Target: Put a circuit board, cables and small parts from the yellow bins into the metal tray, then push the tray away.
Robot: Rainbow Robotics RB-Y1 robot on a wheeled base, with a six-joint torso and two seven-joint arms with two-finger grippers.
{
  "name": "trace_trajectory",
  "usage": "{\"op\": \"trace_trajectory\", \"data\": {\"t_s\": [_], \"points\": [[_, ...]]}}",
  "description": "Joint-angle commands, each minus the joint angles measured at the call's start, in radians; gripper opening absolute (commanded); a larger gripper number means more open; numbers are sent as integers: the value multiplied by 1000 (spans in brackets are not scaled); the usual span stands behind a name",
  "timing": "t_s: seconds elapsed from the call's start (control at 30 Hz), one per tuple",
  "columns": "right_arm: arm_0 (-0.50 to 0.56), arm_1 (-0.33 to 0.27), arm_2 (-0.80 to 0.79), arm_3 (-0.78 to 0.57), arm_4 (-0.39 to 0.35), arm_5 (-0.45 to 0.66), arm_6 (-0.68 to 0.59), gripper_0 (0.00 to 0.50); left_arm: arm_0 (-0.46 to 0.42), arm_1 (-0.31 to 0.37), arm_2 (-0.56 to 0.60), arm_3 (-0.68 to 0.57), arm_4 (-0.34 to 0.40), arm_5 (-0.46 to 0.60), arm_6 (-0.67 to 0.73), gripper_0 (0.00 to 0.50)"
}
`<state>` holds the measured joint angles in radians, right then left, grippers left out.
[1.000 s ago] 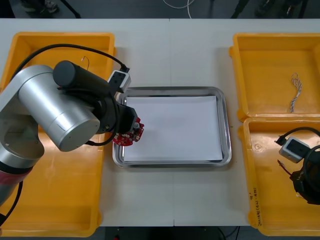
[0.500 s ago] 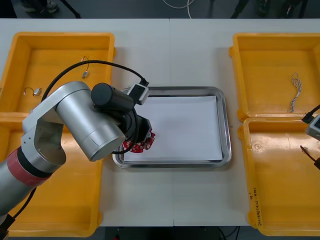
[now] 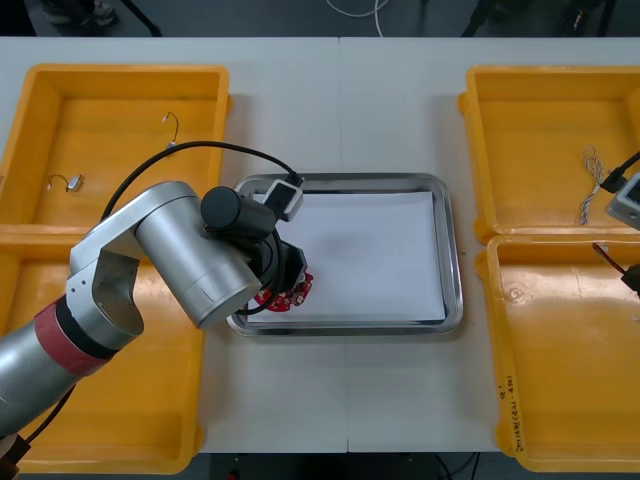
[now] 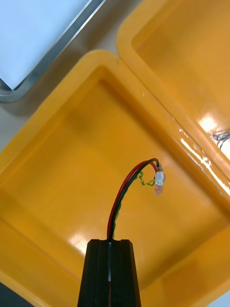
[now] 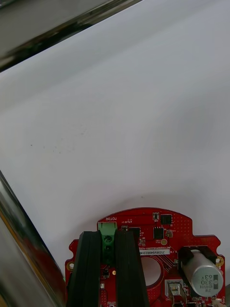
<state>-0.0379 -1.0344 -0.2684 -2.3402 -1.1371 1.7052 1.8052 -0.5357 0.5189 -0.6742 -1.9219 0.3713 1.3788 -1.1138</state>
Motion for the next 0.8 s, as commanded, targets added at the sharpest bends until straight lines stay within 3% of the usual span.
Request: {"op": "trace_trajectory", "data": {"t_s": [0.03,0.43,0.8], "points": [[-115,-55,94,-25,-10,10,-56,0,-41,-27,-18,3,-12,-21,57,0],[-316,-62,284,53,-50,13,-60,0,-29,-25,-16,9,-12,-24,65,0],[-448,-70,423,75,-32,11,-64,0,-24,-20,-27,31,-9,-49,68,0]]}}
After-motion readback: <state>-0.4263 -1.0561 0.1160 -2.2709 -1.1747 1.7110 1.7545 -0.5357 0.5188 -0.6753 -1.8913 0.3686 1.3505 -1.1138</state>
